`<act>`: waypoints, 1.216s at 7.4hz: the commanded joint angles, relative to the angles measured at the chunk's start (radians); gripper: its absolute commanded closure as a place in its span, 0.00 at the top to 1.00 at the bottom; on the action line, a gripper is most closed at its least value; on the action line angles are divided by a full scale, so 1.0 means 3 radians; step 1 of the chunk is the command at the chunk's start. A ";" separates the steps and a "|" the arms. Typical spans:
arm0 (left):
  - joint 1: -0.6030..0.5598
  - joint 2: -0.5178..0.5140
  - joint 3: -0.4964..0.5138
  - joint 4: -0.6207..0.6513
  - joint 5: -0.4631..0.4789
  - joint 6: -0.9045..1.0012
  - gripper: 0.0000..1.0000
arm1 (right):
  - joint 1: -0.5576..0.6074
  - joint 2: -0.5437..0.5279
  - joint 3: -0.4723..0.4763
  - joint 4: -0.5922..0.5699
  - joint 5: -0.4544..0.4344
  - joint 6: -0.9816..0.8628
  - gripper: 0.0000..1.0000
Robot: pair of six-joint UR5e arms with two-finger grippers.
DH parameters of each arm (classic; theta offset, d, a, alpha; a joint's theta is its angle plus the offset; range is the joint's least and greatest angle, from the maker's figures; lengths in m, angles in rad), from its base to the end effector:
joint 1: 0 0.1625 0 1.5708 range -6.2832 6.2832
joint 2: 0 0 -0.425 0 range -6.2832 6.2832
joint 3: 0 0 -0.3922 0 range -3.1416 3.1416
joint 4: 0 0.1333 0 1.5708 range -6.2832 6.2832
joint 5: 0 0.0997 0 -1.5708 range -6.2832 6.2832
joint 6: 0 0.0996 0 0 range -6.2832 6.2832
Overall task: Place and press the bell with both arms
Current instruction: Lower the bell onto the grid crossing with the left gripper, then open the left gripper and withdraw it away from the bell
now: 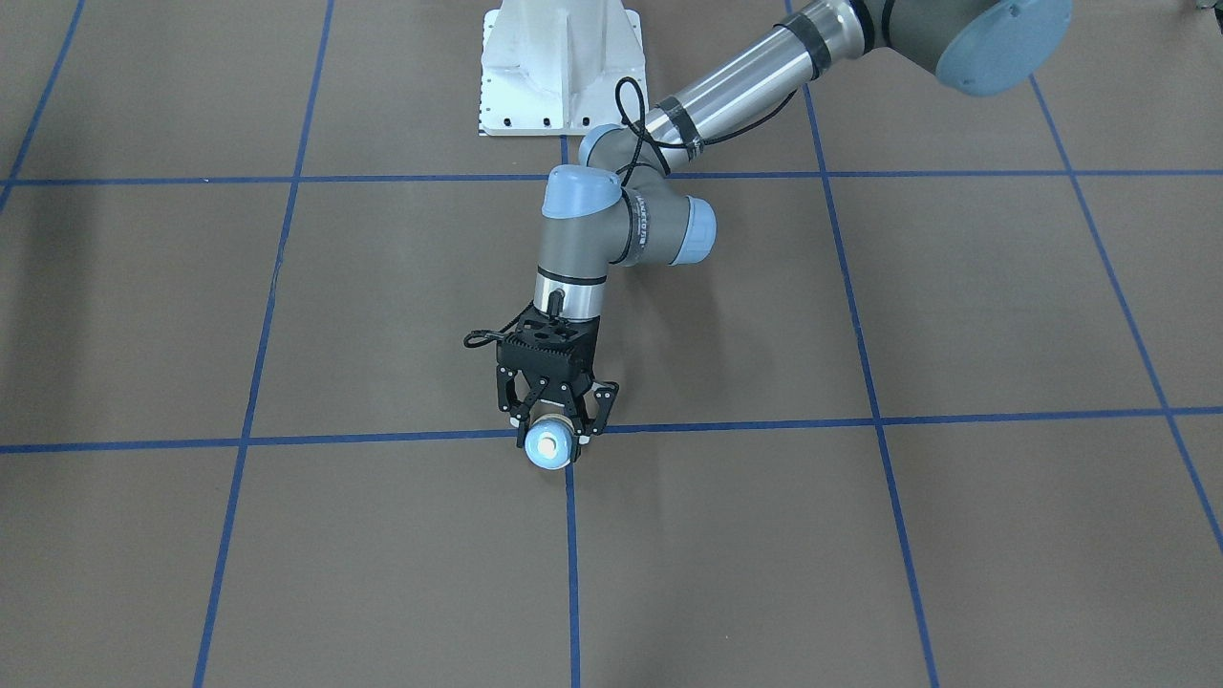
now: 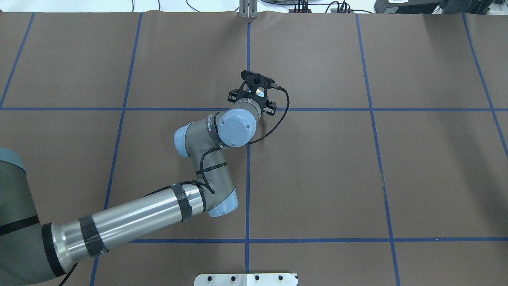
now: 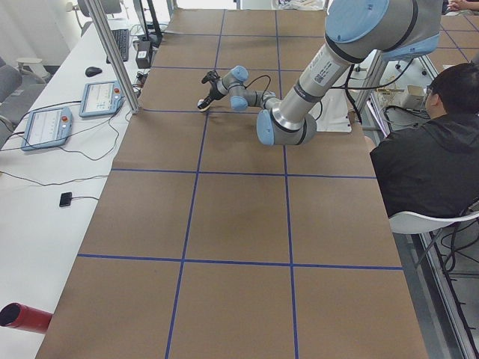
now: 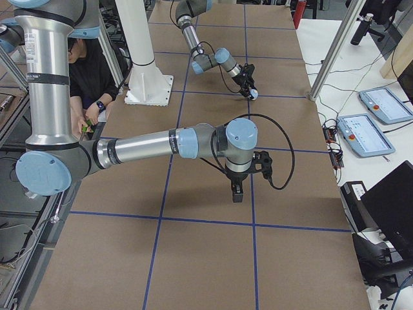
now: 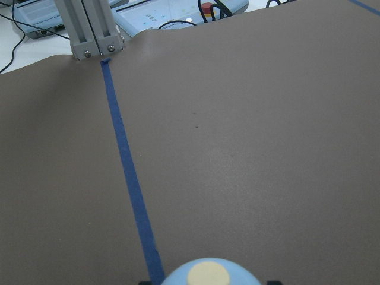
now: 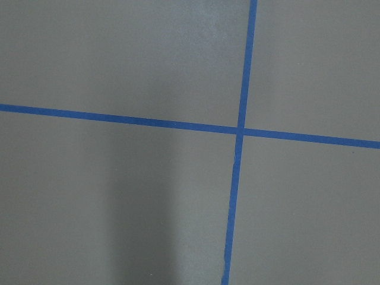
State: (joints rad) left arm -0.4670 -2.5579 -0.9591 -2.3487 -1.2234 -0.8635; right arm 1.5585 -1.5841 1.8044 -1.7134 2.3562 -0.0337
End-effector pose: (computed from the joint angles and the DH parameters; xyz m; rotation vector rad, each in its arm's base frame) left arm 0.6797 -0.5300 0.1998 0.8868 0.7780 0.0115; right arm 0.0569 -0.4827 0.5642 0.0821 -0.7843 -0.0741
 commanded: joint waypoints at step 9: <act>-0.1018 0.0043 -0.0621 0.1567 -0.1746 0.0268 1.00 | -0.0025 0.0121 0.0050 0.0000 0.0036 0.0127 1.00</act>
State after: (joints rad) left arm -0.6740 -2.5467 -1.0912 -2.0265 -1.5683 -0.8439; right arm 1.5556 -1.5599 1.8226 -1.7135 2.3679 -0.0225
